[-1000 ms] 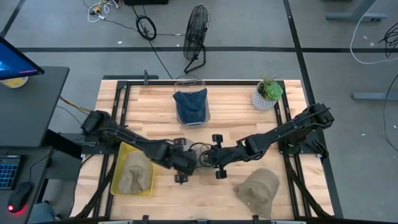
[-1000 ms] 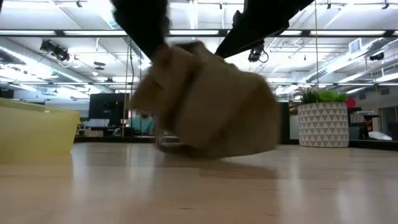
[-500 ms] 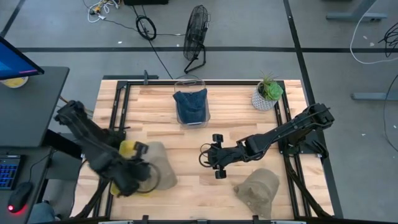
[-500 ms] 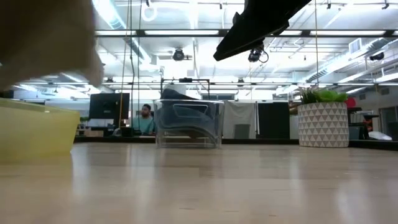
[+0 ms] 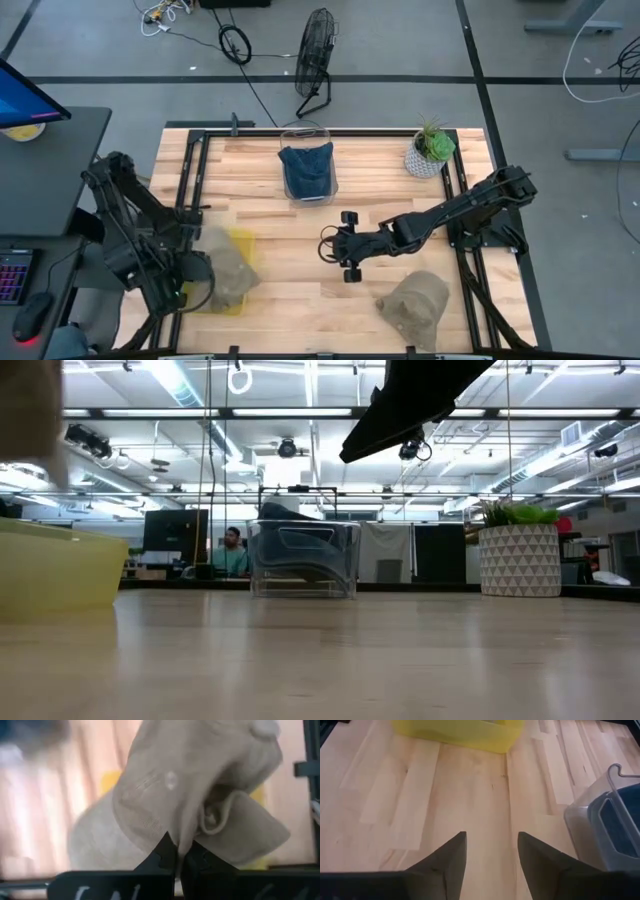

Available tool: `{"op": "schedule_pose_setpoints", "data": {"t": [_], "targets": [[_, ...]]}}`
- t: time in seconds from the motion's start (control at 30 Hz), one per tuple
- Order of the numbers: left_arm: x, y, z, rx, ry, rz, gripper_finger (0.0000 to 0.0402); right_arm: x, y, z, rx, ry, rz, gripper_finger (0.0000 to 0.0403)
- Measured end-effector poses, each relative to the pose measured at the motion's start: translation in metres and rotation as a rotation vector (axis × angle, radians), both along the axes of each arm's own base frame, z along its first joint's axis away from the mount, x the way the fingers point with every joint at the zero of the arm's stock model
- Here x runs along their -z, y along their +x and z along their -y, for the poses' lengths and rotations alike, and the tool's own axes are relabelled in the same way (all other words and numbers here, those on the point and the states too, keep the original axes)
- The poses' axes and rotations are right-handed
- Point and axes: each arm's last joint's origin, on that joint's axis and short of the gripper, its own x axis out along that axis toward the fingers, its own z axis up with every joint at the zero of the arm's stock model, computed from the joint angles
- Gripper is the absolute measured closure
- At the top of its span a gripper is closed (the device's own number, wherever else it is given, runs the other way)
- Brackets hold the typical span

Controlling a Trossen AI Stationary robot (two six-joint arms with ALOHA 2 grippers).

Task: Pick & Place hat
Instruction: Put the top brown cap into the yellow bin

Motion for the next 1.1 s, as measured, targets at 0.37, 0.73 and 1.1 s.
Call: {"op": "schedule_pose_setpoints", "data": {"t": [0.37,0.73,1.1], "targets": [[0.084,-0.024,0.001,-0.224,0.107,-0.095,0.0394,0.000,0.001,0.004,0.013,0.004,0.000,0.0222],[0.148,-0.017,0.012,-0.107,-0.056,0.037,0.0389,-0.001,0.002,0.003,0.000,-0.006,0.012,0.0222],[0.165,-0.016,-0.002,-0.295,-0.049,0.010,0.0330,-0.001,0.002,0.003,0.000,-0.006,0.015,0.0222]]}}
